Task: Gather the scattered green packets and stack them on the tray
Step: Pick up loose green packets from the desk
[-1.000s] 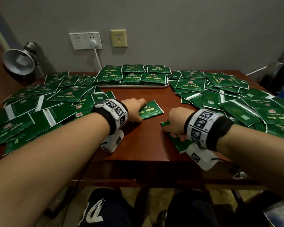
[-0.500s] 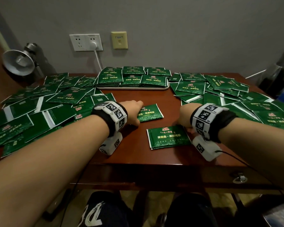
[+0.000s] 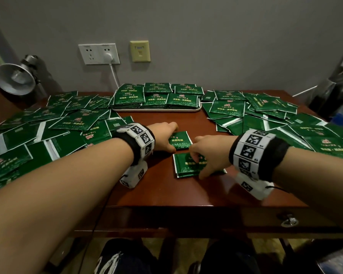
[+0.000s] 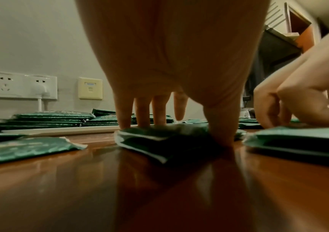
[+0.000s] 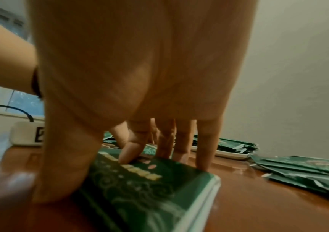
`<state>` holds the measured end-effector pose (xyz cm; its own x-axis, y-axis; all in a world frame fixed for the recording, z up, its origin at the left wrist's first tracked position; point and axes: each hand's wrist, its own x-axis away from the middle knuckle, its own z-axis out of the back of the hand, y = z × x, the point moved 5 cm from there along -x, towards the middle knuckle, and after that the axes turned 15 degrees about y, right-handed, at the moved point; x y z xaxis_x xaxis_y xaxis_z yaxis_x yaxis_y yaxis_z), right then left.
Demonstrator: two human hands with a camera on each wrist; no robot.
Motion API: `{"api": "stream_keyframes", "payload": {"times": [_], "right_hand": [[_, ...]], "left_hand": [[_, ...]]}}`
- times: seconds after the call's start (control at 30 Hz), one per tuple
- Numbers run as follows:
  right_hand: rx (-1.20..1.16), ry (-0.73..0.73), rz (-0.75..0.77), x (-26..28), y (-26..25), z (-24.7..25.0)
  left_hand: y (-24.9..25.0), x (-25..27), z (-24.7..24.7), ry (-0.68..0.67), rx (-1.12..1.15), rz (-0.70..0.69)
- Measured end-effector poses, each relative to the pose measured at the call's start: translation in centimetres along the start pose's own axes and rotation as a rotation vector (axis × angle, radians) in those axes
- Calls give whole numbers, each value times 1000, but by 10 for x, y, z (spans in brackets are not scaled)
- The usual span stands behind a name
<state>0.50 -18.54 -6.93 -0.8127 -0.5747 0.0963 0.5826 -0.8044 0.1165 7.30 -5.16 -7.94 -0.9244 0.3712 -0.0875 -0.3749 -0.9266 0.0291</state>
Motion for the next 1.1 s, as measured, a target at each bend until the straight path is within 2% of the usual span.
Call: {"api": "stream_keyframes", "payload": {"times": [0.2, 0.37, 0.53, 0.73, 1.1], "right_hand": [[14, 20, -38, -2, 11, -1], [-8, 13, -63, -4, 24, -2], [-40, 49, -48, -10, 41, 18], [-46, 43, -83, -13, 59, 34], [-122, 213, -110, -62, 89, 45]], "left_hand": [[7, -5, 5, 14, -125, -97], [7, -8, -1, -42, -89, -86], [10, -13, 4, -20, -156, -177], [-6, -15, -10, -64, -91, -120], [-41, -44, 25, 143, 67, -89]]}}
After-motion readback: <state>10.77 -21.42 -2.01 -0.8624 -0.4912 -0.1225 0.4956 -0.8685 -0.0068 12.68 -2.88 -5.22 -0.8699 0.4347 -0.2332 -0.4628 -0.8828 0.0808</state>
